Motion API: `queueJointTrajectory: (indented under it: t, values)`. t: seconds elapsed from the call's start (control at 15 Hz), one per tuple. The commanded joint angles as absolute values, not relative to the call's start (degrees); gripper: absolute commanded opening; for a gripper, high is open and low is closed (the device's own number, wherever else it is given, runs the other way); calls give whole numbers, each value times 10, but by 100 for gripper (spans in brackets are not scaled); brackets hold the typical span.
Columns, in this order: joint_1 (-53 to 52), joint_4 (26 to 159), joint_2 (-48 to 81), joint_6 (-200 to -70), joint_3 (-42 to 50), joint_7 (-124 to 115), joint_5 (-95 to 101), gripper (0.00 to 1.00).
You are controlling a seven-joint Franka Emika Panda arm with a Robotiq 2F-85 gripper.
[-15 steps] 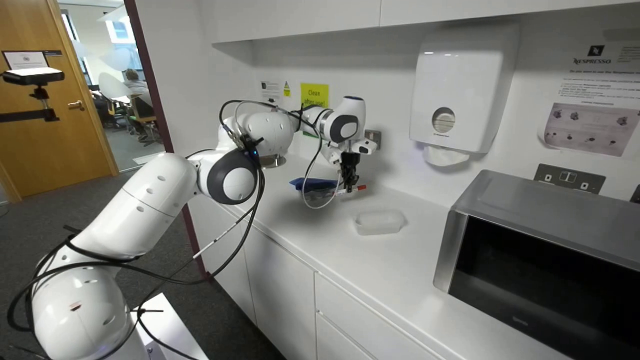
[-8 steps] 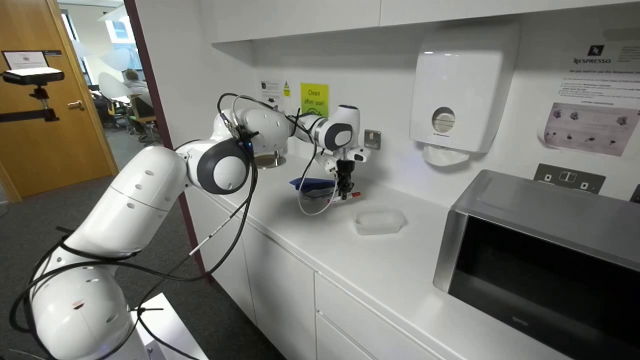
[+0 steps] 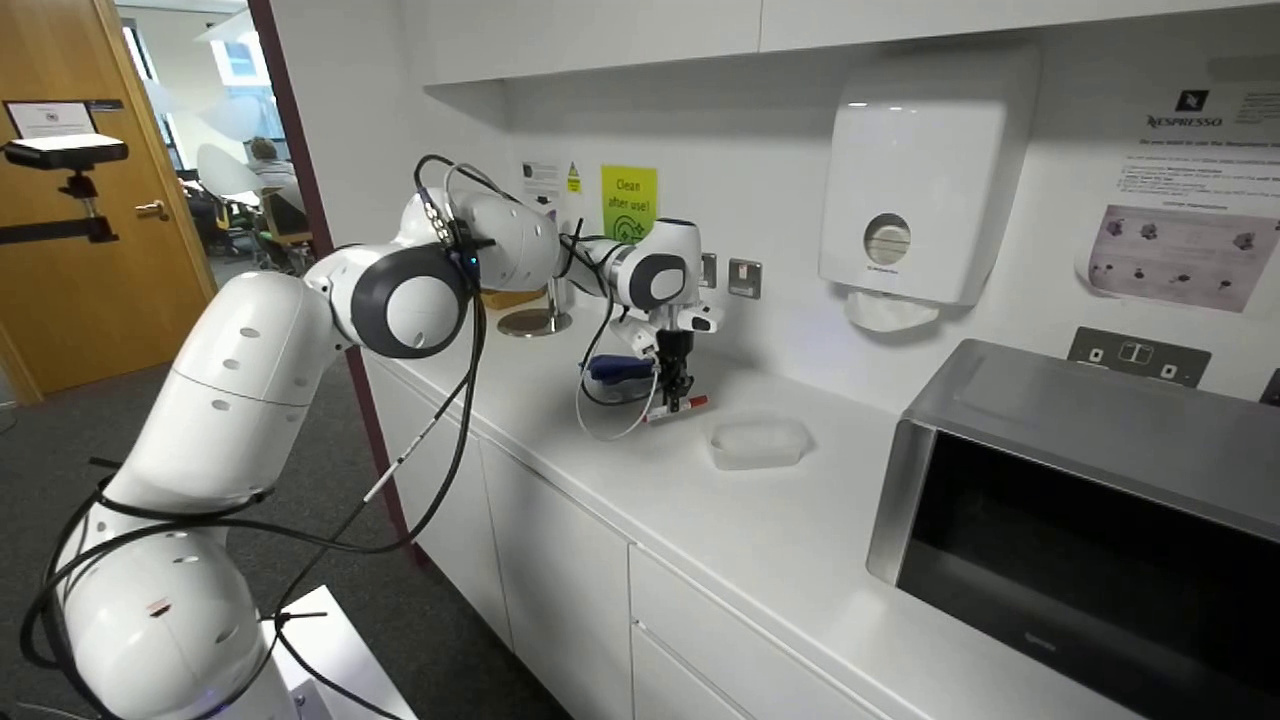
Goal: Remove the marker from the container
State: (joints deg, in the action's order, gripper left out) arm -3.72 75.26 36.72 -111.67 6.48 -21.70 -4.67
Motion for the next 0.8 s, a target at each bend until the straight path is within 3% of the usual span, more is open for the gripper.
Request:
queueJointTrajectory:
  t: [0.0,0.73]
  values:
    - [-35,868,288,-1159,56,-208,-30,5]
    - [-25,957,234,-1172,45,-188,-37,5]
